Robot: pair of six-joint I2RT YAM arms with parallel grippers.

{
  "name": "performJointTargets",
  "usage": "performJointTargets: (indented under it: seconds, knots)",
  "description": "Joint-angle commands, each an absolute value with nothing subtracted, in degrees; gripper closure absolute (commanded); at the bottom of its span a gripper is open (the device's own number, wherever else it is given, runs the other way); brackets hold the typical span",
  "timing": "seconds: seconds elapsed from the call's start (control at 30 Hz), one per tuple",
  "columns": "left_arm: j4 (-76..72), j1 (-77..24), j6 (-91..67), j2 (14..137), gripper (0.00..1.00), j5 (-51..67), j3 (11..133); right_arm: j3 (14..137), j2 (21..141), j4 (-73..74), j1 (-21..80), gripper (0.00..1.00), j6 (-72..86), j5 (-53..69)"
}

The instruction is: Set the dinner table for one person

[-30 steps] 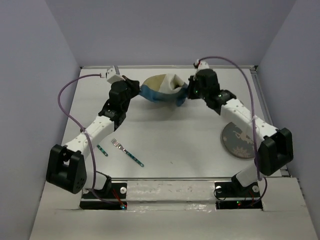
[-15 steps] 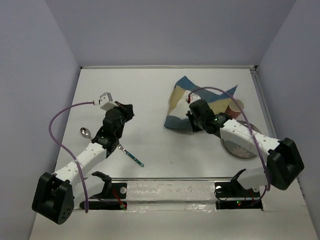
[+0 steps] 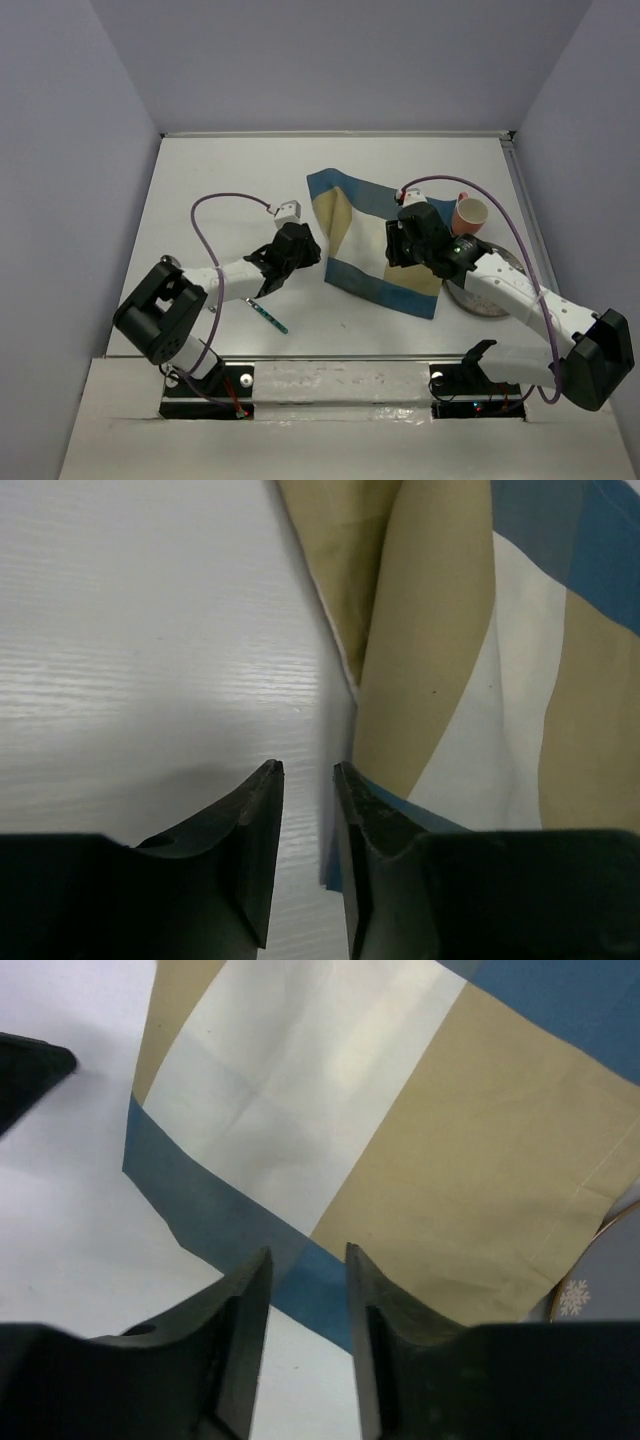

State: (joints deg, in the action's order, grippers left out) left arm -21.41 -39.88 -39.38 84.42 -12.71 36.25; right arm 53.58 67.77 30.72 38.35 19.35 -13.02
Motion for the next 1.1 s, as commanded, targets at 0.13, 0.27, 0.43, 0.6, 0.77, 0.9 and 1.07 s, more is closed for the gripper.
performJointTargets:
  seconds: [0.13, 0.27, 0.43, 0.6, 0.77, 0.9, 1.07]
  knots:
    - [-30.0, -43.2, -39.2, 90.6, 0.35, -10.1, 39.4, 47.3, 67.2, 28.6, 38.4, 0.45, 26.9, -18.5]
    - [-29.5, -42.7, -36.0, 97.4, 0.30, -9.2, 45.2, 45.5, 68.3, 24.6, 36.8, 0.45, 27.7, -12.5]
    - [-28.8, -40.7, -35.3, 103.4, 0.32, -8.2, 51.8, 44.3, 74.0, 20.2, 36.8, 0.45, 28.7, -9.3]
    - [-28.1, -36.7, -36.6, 105.6, 0.49, -11.9, 54.4, 43.5, 79.4, 14.7, 36.8, 0.46, 30.0, -8.6]
    - [-30.5, -35.4, -37.9, 102.2, 0.50, -14.1, 51.2, 43.4, 81.6, 12.7, 36.3, 0.47, 29.0, -9.7]
    - [-34.1, -35.2, -40.1, 99.8, 0.41, -16.1, 47.4, 44.0, 84.0, 12.2, 35.6, 0.49, 28.7, -9.2]
    - [-38.0, -34.0, -40.9, 97.9, 0.33, -17.3, 44.3, 42.7, 84.6, 11.3, 34.4, 0.50, 28.4, -9.1]
